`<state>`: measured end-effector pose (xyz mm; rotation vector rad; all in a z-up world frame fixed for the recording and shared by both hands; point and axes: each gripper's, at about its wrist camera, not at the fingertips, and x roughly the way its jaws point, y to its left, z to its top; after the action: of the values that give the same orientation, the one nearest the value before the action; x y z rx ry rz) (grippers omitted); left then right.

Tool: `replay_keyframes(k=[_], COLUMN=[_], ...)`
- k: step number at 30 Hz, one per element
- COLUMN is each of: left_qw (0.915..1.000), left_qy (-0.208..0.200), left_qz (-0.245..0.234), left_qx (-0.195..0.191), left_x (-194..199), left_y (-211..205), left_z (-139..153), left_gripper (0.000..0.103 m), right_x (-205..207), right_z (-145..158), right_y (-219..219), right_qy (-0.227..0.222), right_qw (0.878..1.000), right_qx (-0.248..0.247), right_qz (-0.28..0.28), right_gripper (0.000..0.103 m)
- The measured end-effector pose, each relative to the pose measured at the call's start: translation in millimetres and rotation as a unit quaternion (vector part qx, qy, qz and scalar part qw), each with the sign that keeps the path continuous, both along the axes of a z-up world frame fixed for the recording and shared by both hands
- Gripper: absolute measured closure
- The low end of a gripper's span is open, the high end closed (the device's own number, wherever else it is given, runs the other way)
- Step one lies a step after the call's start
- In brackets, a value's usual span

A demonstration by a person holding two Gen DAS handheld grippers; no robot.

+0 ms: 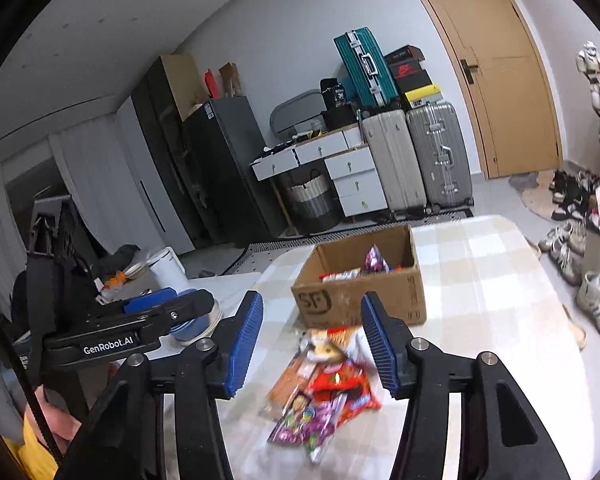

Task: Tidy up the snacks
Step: 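Withdraw both grippers from the box back over the snack pile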

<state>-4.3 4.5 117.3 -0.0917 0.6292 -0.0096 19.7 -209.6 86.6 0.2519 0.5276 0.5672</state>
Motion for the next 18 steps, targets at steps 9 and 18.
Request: replay_keyframes(k=[9,18], left_qw=[0.9995,0.9986], left_qy=[-0.017,0.006], left_qz=[0.020,0.053], left_qx=[0.018,-0.002], left_x=[-40,-56], left_y=[-5,22], left_z=[-26,-66], left_gripper=[0.020,0.004], right_x=[-35,-55], right_z=[-21,-45], right_y=[-10,4], right_qy=[0.015,0.014], right_qw=[1.000,1.000], right_qx=[0.021,0.014], right_qz=[0.001,0.021], right_gripper=[0.036,0.016])
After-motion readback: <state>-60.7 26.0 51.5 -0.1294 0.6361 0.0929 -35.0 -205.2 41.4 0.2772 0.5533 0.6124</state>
